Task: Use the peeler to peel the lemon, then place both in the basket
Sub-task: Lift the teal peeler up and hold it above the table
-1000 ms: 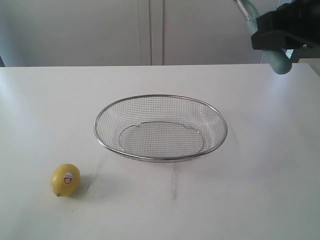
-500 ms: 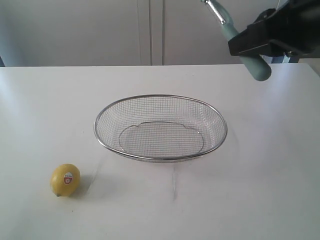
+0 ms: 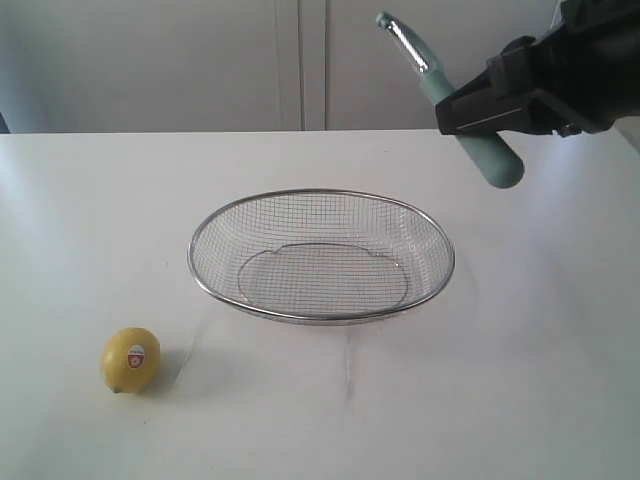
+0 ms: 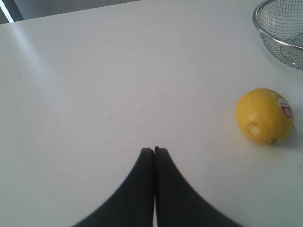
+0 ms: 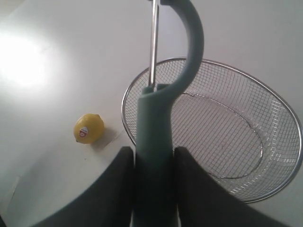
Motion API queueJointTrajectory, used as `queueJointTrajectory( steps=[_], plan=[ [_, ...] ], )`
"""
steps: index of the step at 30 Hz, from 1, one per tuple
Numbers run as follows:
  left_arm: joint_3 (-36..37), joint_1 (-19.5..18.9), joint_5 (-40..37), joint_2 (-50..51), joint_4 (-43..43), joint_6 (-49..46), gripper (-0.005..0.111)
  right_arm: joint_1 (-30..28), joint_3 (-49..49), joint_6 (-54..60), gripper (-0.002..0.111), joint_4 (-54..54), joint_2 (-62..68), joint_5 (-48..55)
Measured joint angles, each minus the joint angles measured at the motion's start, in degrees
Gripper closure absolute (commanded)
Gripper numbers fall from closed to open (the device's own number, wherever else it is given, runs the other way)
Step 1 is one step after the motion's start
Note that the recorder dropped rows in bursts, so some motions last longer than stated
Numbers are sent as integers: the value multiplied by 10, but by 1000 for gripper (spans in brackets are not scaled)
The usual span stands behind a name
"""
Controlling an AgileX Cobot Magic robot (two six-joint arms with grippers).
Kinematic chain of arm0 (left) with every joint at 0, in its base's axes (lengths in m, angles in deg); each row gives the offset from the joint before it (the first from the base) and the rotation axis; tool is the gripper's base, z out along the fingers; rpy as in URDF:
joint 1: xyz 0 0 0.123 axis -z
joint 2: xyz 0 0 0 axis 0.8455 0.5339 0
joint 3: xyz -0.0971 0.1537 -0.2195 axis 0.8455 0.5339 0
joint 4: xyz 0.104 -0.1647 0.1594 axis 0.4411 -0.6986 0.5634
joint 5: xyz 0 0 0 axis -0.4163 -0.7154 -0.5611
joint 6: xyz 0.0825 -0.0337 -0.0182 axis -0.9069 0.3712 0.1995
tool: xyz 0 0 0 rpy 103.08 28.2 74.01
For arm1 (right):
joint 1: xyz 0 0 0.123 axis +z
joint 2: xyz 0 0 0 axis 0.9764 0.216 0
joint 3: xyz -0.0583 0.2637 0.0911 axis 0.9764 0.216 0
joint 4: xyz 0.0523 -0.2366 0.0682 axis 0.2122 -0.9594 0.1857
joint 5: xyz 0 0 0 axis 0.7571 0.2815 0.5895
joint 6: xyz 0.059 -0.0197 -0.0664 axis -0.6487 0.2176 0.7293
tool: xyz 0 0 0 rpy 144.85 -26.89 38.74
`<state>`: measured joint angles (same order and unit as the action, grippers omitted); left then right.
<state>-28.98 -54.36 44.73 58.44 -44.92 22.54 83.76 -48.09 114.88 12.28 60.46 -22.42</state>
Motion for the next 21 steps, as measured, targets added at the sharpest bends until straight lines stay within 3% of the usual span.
queueJointTrajectory(
  steps=[13, 21],
  plan=[
    [0, 0, 1, 0, 0, 0, 107, 0, 0, 0, 108, -16, 0, -14],
    [0, 0, 96, 0, 0, -47, 107, 0, 0, 0, 108, -17, 0, -18]
  ],
)
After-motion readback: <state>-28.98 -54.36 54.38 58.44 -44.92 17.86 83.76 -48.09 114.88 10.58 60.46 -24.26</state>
